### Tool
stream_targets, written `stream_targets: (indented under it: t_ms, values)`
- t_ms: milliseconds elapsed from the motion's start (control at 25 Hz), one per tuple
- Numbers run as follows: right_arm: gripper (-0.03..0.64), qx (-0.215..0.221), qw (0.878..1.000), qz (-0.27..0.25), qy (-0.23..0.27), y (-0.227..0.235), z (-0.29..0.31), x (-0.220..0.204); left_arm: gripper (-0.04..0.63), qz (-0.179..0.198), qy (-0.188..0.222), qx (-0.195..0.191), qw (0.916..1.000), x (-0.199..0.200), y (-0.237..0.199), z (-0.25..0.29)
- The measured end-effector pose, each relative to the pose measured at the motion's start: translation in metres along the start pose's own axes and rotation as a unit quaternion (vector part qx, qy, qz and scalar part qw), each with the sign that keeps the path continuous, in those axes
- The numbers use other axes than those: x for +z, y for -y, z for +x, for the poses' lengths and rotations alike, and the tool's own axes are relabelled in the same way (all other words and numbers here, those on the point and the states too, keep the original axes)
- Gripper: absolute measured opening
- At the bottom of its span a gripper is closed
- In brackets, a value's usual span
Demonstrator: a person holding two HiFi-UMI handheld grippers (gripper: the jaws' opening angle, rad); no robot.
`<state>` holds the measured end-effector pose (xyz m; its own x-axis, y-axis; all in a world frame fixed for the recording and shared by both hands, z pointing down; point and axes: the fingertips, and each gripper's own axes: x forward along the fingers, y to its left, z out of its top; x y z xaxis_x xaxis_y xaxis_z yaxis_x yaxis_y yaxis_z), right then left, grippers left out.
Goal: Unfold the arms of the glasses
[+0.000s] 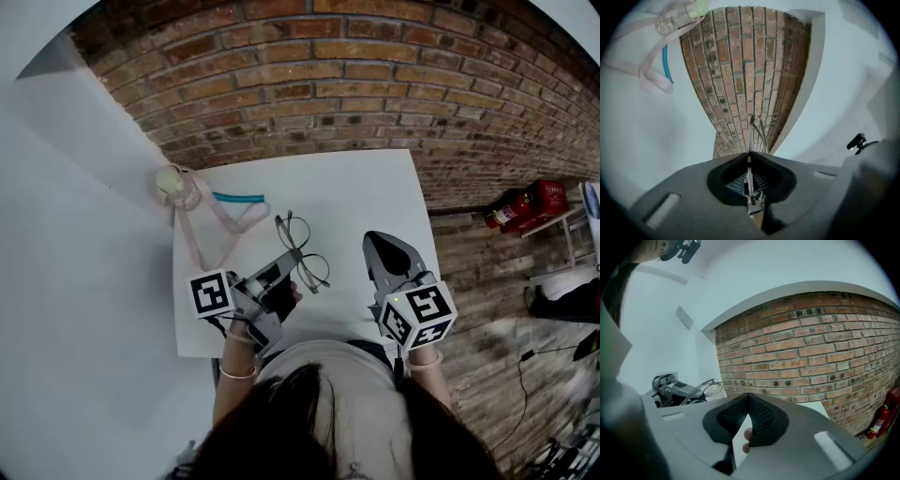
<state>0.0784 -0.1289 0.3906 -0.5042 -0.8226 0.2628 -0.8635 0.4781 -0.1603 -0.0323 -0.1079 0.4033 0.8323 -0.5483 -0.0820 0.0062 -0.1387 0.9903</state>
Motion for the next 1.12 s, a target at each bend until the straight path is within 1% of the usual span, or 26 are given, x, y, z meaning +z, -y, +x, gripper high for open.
stream_targets:
  t_ms: [160,440,640,800,1120]
  values:
    - [0.006,0.007,1.000,0.006,0.010,-0.002,-0.002,0.003,0.022,0.001,0.002,-0.001,1.0000,0.002,0.000,0.001]
    - [0.006,0.046,0.998,0.019,0.032,-0.015,-0.005,0.011,0.021,0.008,0.010,0.001,0.9999,0.007,0.003,-0.003]
    - [0.006,0.076,0.996,0.010,0.042,-0.030,-0.007,0.017,0.023,0.011,0.020,0.001,0.9997,0.013,0.003,-0.006]
    - [0.006,0.089,0.995,0.001,0.042,-0.036,-0.007,0.017,0.023,0.015,0.023,-0.001,0.9996,0.016,0.005,-0.004]
    - [0.006,0.122,0.992,0.003,0.041,-0.050,-0.007,0.016,0.023,0.017,0.029,-0.001,0.9994,0.020,0.008,-0.004]
